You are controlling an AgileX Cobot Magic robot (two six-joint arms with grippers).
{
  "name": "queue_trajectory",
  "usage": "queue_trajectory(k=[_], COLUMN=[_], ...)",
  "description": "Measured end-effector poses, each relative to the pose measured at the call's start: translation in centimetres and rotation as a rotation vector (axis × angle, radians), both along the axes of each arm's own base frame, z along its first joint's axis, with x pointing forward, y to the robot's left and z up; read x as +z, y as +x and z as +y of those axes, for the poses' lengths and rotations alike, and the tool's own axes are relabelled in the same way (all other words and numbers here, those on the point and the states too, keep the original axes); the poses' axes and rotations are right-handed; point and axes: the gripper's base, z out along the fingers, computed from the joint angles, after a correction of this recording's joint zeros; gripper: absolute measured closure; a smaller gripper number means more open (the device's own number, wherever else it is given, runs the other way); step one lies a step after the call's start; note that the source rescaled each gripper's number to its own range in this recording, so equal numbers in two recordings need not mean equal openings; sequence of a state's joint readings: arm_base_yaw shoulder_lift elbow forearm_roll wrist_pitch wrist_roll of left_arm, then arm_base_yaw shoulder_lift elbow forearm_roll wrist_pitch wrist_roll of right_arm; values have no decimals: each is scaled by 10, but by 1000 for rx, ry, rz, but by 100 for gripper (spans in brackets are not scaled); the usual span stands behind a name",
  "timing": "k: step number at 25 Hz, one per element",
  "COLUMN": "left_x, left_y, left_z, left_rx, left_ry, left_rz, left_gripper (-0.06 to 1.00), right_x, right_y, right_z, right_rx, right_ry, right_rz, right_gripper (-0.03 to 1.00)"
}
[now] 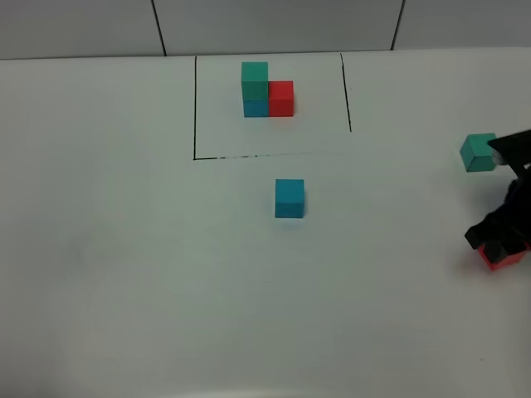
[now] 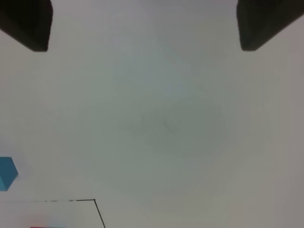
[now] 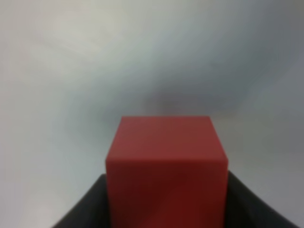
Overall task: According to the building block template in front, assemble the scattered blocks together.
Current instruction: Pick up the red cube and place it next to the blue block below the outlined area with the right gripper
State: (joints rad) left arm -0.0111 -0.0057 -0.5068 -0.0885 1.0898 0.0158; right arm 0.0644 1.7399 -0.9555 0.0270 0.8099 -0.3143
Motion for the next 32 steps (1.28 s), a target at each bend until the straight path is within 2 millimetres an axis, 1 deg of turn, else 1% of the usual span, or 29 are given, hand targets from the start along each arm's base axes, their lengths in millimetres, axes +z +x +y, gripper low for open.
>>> queue_trajectory(k=[2,5,7,9,12,15,18,22,32], left_x=[0,0,0,0,0,0,0,0,0], left_y=[0,0,0,0,0,0,0,0,0], left_z=[0,0,0,0,0,0,0,0,0], left_rx=[0,0,0,0,0,0,0,0,0], left_ry=[0,0,0,0,0,0,0,0,0], left_rz=[2,2,2,2,2,2,2,2,2], left_gripper=[17,17,17,17,17,18,18,18,18], right_x=[15,39,49,53,45,32,23,15,-3], right_y=[8,18,27,37,54,67,78,85,88], right_z=[21,61,85,104,130,149,161,168,181], right_rx=[225,580,744,866,1027,1118,1146,1135,1124], right_ry=[-34,-87,-114,-144,-183,-184,-173,-134,-80], right_rz=[-3,-47,-74,-73,-24,-5,-10,-18,-62], right_gripper=[95,95,95,95,95,95,95,95,95])
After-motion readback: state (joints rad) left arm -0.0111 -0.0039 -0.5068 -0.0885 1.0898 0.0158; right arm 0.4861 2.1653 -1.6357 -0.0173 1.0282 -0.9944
